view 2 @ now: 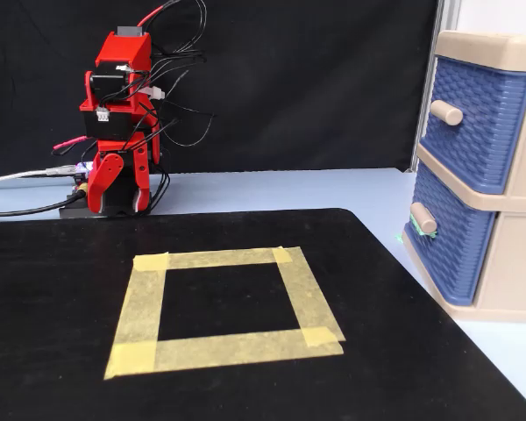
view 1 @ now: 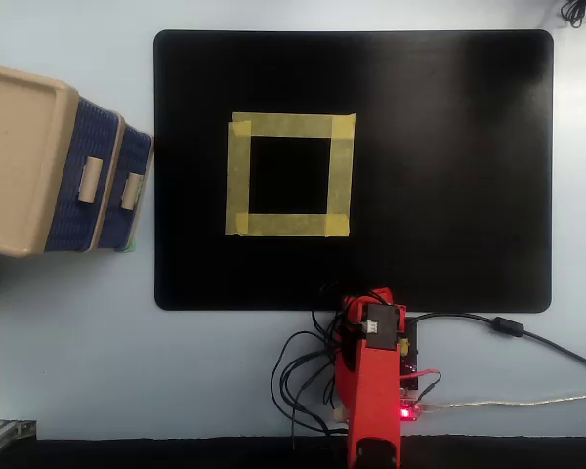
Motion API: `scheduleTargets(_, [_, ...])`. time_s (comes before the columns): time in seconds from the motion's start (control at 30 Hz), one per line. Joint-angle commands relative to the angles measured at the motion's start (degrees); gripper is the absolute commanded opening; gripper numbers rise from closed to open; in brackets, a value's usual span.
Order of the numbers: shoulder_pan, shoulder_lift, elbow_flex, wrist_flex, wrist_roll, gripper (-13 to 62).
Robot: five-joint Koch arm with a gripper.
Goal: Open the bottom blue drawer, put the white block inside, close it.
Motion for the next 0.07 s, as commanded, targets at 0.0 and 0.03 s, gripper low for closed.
scheduleTargets(0.0, [0.70,3.43,0.35,8.53,0.09,34.5])
scheduleTargets(0.03, [0.70,3.43,0.35,8.53,0.09,34.5])
